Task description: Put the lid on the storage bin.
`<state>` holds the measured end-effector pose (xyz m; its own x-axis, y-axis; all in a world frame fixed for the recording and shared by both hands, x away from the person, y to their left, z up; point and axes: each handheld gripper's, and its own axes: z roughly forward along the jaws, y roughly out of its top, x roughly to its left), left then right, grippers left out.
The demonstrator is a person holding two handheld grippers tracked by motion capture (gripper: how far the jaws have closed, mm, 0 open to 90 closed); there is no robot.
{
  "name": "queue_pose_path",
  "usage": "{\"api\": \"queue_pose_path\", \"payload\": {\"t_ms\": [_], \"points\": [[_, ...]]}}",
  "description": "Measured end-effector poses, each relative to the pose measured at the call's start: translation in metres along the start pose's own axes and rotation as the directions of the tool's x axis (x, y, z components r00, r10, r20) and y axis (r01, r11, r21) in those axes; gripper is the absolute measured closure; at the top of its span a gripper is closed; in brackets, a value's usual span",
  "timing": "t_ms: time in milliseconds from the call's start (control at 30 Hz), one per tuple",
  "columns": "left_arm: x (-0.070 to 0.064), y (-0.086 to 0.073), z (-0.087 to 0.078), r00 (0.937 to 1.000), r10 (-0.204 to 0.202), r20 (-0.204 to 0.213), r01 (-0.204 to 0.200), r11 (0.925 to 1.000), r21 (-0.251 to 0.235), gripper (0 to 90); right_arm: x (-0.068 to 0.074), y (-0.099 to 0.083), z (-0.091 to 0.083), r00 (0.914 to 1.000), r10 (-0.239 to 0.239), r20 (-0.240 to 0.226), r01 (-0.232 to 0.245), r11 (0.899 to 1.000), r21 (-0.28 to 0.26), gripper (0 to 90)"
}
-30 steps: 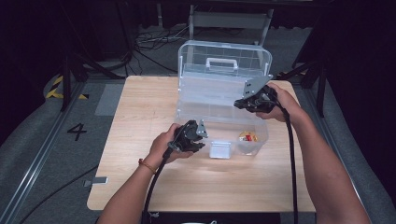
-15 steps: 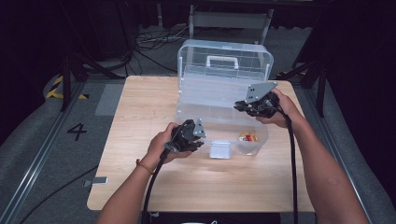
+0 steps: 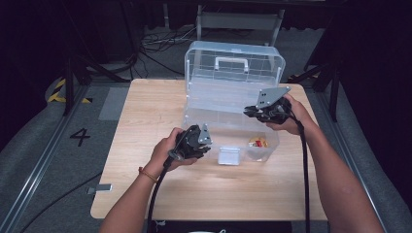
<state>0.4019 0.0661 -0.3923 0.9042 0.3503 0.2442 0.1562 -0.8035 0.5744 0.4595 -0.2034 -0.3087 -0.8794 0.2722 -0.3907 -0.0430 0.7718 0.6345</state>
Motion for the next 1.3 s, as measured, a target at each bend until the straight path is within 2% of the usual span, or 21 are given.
{"api": "queue_pose_path", "payload": {"t_ms": [33, 200, 300, 367, 400, 467, 500, 533, 600, 633, 700, 767, 833, 867, 933, 967, 1000, 1033, 1067, 1233, 1300], "points": [[0.002, -0.001, -0.005, 0.9994, -0.022, 0.025, 0.024, 0.9982, -0.055, 66.3, 0.001, 0.000, 0.000, 1.0000, -0.001, 0.005, 0.001, 1.000, -0.001, 83.5], [0.003, -0.002, -0.013, 0.9994, -0.031, 0.017, 0.032, 0.9956, -0.088, 62.6, 0.003, -0.003, 0.000, 0.9998, 0.018, -0.008, -0.018, 1.000, -0.016, 83.4], [0.006, -0.006, -0.021, 0.9986, -0.046, -0.026, 0.043, 0.9951, -0.089, 60.0, 0.004, -0.004, -0.001, 0.9997, 0.023, -0.012, -0.023, 1.000, -0.019, 83.4], [0.009, -0.011, -0.032, 0.9977, -0.058, -0.035, 0.054, 0.9917, -0.117, 60.6, 0.004, -0.005, -0.002, 0.9996, 0.022, -0.015, -0.023, 1.000, -0.020, 83.4], [0.012, -0.015, -0.038, 0.9955, -0.089, -0.033, 0.084, 0.9862, -0.143, 60.6, 0.004, -0.006, -0.002, 0.9996, 0.024, -0.015, -0.024, 1.000, -0.020, 83.4], [0.017, -0.021, -0.044, 0.9922, -0.121, -0.031, 0.114, 0.9806, -0.159, 60.3, 0.005, -0.007, -0.003, 0.9994, 0.026, -0.021, -0.026, 0.999, -0.025, 83.4], [0.021, -0.025, -0.047, 0.9881, -0.150, -0.032, 0.143, 0.9753, -0.168, 59.7, 0.005, -0.007, -0.003, 0.9994, 0.027, -0.024, -0.027, 0.999, -0.026, 83.4], [0.023, -0.028, -0.048, 0.9842, -0.172, -0.042, 0.163, 0.9730, -0.163, 59.5, 0.005, -0.007, -0.002, 0.9993, 0.027, -0.025, -0.027, 0.999, -0.029, 83.3], [0.026, -0.034, -0.050, 0.9828, -0.176, -0.055, 0.167, 0.9757, -0.142, 59.9, 0.005, -0.007, -0.002, 0.9994, 0.026, -0.022, -0.027, 0.999, -0.030, 83.1], [0.029, -0.039, -0.053, 0.9802, -0.187, -0.067, 0.175, 0.9736, -0.146, 59.9, 0.005, -0.007, -0.002, 0.9994, 0.027, -0.020, -0.028, 0.999, -0.031, 82.9], [0.036, -0.045, -0.057, 0.9699, -0.232, -0.073, 0.217, 0.9606, -0.174, 60.2, 0.006, -0.008, -0.001, 0.9990, 0.040, -0.019, -0.040, 0.998, -0.042, 82.8], [0.044, -0.051, -0.060, 0.9513, -0.300, -0.071, 0.277, 0.9328, -0.230, 57.3, 0.006, -0.008, -0.001, 0.9987, 0.047, -0.021, -0.048, 0.998, -0.044, 82.8], [0.052, -0.056, -0.062, 0.9389, -0.340, -0.053, 0.315, 0.9114, -0.264, 59.2, 0.006, -0.008, -0.001, 0.9986, 0.050, -0.020, -0.050, 0.998, -0.041, 82.8], [0.056, -0.058, -0.062, 0.9335, -0.352, -0.068, 0.323, 0.9077, -0.268, 59.1, 0.006, -0.008, -0.001, 0.9987, 0.048, -0.019, -0.049, 0.998, -0.040, 82.8], [0.066, -0.062, -0.063, 0.9186, -0.387, -0.081, 0.350, 0.8918, -0.286, 61.5, 0.006, -0.007, -0.001, 0.9989, 0.044, -0.014, -0.044, 0.998, -0.035, 82.7], [0.066, -0.062, -0.063, 0.9186, -0.387, -0.081, 0.350, 0.8918, -0.286, 62.2, 0.006, -0.007, -0.001, 0.9989, 0.044, -0.014, -0.044, 0.998, -0.035, 82.7], [0.073, -0.063, -0.062, 0.9010, -0.419, -0.113, 0.366, 0.8733, -0.322, 64.3, 0.007, -0.007, -0.001, 0.9992, 0.041, -0.005, -0.041, 0.999, -0.031, 82.3], [0.079, -0.064, -0.060, 0.8889, -0.446, -0.103, 0.391, 0.8565, -0.337, 67.7, 0.008, -0.007, -0.001, 0.9992, 0.040, -0.002, -0.040, 0.999, -0.032, 82.2], [0.085, -0.064, -0.058, 0.8799, -0.465, -0.100, 0.408, 0.8461, -0.343, 69.9, 0.009, -0.007, -0.001, 0.9993, 0.039, 0.000, -0.039, 0.999, -0.033, 82.1], [0.105, -0.051, -0.052, 0.8799, -0.442, -0.175, 0.364, 0.8635, -0.349, 83.8, 0.010, -0.006, -0.001, 0.9992, 0.039, 0.010, -0.039, 0.999, -0.025, 81.9], [0.113, -0.045, -0.052, 0.8800, -0.441, -0.176, 0.355, 0.8575, -0.372, 88.4, 0.011, -0.006, -0.002, 0.9991, 0.040, 0.013, -0.040, 0.999, -0.023, 81.7]]}}
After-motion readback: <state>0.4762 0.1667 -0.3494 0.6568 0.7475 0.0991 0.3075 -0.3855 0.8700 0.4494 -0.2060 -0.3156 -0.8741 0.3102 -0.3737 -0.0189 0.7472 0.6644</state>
